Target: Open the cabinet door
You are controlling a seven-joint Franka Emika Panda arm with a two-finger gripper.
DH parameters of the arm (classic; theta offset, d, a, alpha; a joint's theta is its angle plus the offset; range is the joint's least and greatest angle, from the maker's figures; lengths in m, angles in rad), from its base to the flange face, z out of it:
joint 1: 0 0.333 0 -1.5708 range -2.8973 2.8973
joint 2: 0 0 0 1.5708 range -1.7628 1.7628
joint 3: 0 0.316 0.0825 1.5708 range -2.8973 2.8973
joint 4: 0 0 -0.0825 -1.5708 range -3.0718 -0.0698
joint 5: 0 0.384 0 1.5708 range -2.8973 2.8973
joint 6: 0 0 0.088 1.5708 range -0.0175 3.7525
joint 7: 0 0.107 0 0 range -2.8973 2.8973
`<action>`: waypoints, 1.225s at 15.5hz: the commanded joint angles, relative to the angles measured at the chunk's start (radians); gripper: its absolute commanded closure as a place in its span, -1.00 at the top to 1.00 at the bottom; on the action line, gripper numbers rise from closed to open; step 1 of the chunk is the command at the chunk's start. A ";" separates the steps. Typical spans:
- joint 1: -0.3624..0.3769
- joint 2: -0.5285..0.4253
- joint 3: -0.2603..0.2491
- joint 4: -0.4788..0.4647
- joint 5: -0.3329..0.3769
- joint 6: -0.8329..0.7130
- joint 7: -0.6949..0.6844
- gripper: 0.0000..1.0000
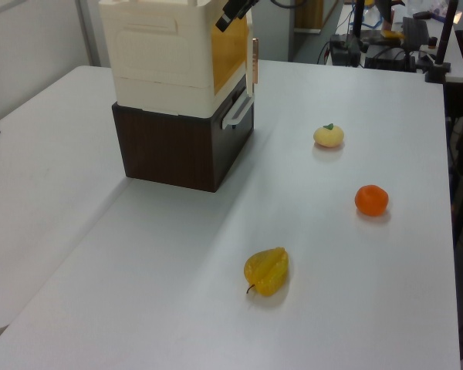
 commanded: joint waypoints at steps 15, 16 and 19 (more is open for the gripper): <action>-0.040 -0.134 -0.017 -0.021 0.020 -0.624 -0.142 1.00; -0.049 -0.137 -0.017 -0.022 0.031 -0.651 -0.157 1.00; -0.071 -0.135 -0.019 -0.021 0.099 -0.696 -0.214 1.00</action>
